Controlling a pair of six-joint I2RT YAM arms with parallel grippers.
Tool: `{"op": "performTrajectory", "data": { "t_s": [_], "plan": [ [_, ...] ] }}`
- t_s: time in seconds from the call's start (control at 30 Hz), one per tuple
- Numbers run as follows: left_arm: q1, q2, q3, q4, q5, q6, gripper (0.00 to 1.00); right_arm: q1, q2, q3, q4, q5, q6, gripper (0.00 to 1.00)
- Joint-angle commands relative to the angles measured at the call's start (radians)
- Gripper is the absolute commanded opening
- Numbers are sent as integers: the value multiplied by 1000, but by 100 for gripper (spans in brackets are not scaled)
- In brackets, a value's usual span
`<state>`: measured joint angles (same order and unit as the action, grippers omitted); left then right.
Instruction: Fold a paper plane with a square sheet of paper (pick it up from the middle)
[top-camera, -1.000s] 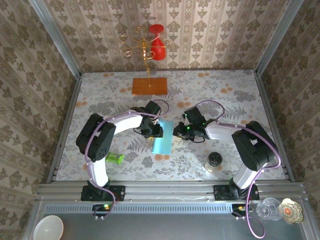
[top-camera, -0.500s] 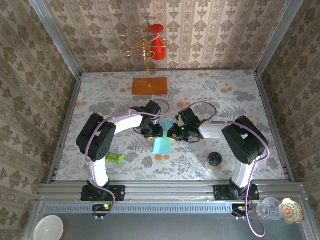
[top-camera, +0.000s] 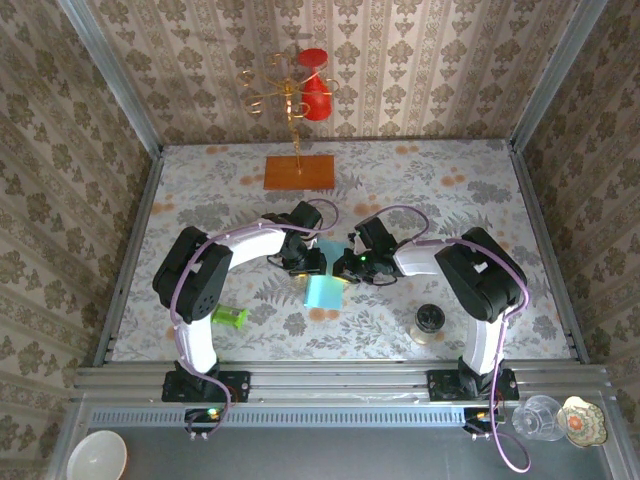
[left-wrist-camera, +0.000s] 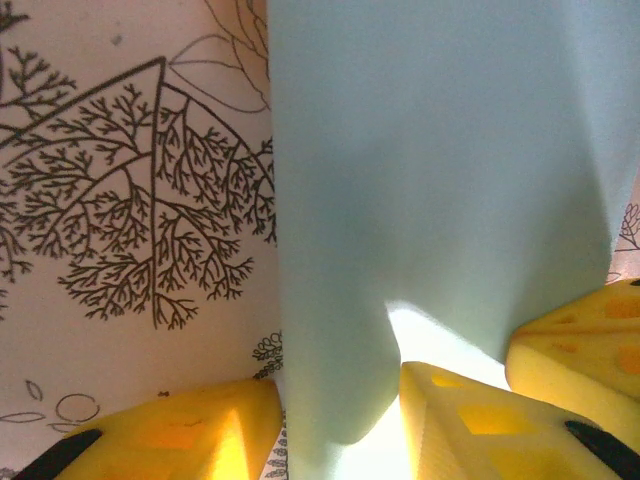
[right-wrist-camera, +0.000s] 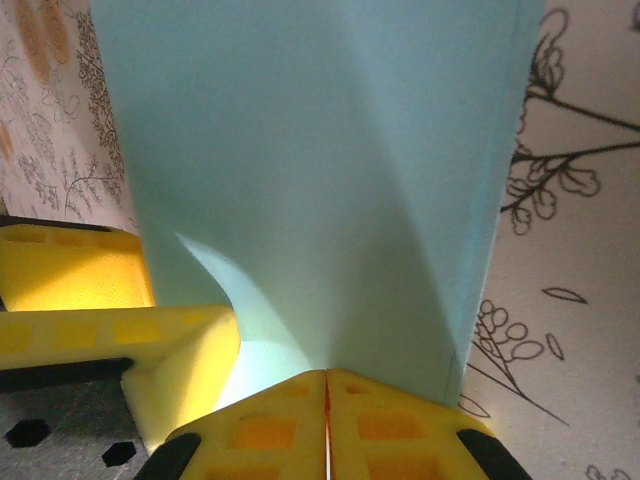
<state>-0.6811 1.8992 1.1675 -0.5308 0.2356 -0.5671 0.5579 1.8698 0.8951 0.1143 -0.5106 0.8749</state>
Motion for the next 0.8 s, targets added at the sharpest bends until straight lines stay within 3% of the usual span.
{"op": "performTrajectory", "data": {
  "t_s": [0.0,0.13,0.33,0.57,0.77],
  "plan": [
    [-37,157,-78,63,23,10,43,-12,22,-32,-20,-1,-5,10],
    [-27,119,-80,52,24,-2,43,-33,29,-56,-60,13,-36,9],
    [42,-105,-85,50,15,-42,43,-43,76,36,-280,28,-206,6],
    [115,-299,-81,134,198,-90,47,-45,165,186,-475,3,-393,4],
    [80,-263,-115,234,292,-178,32,-49,190,200,-469,-4,-389,4]
  ]
}}
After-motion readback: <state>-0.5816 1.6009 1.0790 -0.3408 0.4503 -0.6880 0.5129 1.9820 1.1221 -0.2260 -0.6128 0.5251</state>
